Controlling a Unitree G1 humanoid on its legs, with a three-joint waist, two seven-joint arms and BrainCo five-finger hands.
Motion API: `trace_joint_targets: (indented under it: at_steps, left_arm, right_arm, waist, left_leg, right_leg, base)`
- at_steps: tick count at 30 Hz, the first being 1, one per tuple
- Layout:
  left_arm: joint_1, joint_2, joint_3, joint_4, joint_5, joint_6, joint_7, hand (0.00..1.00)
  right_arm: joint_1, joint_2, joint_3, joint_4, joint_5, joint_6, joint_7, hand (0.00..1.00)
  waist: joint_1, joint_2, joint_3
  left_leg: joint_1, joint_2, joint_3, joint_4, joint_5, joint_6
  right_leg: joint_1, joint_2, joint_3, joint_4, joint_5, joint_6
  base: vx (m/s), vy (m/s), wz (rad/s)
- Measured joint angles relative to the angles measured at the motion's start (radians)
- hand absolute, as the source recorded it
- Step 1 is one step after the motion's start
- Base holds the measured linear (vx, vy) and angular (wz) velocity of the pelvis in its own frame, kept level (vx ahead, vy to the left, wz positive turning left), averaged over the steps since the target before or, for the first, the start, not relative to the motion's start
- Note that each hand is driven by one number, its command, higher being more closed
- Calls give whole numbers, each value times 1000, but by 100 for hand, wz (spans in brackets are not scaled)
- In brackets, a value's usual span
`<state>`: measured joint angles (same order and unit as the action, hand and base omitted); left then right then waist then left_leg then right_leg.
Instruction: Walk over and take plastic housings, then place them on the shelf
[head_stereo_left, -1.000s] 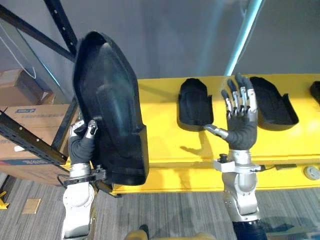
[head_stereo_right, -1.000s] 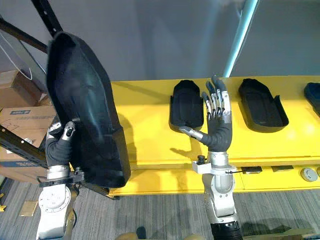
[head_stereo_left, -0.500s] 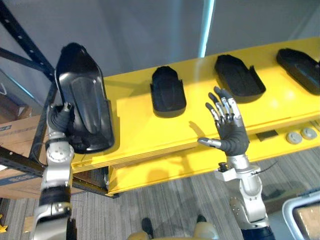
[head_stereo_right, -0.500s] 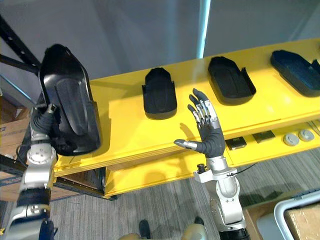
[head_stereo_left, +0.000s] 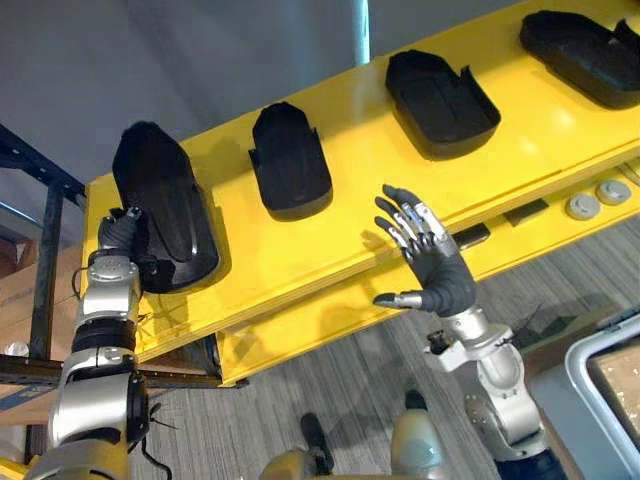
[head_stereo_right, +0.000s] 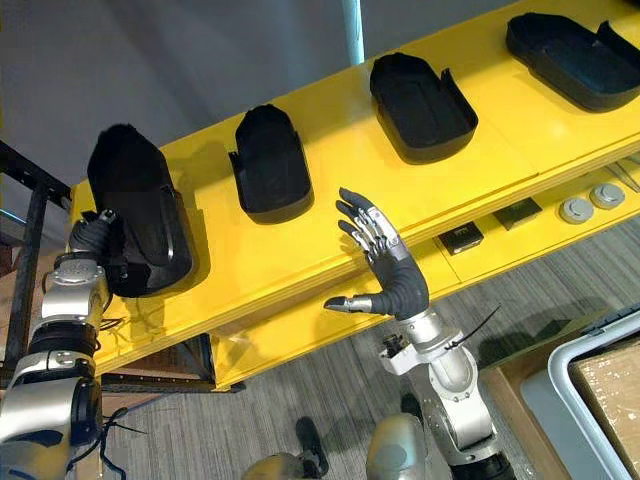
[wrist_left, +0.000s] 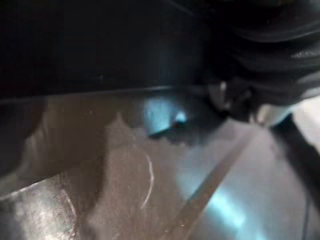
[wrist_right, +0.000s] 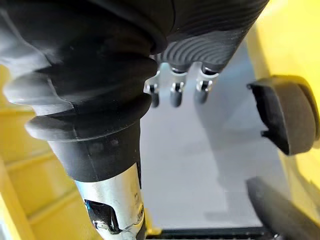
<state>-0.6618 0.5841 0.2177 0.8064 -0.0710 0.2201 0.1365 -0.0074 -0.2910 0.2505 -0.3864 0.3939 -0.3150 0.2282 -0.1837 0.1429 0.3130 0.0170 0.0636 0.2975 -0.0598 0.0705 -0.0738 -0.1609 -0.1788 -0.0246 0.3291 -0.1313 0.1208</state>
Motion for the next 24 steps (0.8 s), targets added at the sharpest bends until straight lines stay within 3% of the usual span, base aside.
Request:
trace_joint_targets:
  at_steps: [8,13,14,20,24]
  left_arm:
    - [-7,29,5,0,0,0,-13,100]
    - [-50,41,4,0,2,1,-30,100]
    - [-63,41,3,0,1,1,-31,0]
    - [-102,42,-2,2,-2,15,-29,0]
    - [-154,93,-2,3,-2,21,-14,0]
  right_arm:
    - [-31,1,103,-5,4,0,11,0]
    - [-47,0,108,-40,3,1,-19,0]
    - [-57,0,108,-40,4,2,-32,0]
    - [-65,1,115,-40,5,8,-37,0]
    - [-83,1,124,-47,7,7,-37,0]
  waist:
    - [2,4,11]
    - [4,1,52]
    - [4,-5,67]
    - [4,-17,81]
    - [3,-52,112]
  left_leg:
    - [-19,-12,-15,0,5,3]
    - [-65,-19,-36,2,20,10]
    - [-72,-20,-38,2,22,10]
    - [-83,-13,-33,1,22,10]
    - [-85,-3,-9,2,22,10]
  right_leg:
    - [-16,-14,-8,11,-3,3]
    - [-52,-27,-30,33,-6,5]
    - [-60,-28,-30,37,-5,5]
    - [-72,-26,-25,33,-5,5]
    - [-85,-10,-4,29,4,5]
  base:
    - [3,-1,6]
    - [-34,-7,19]
    - [-10,-6,5]
    - [19,-5,1]
    - [7,-23,-17]
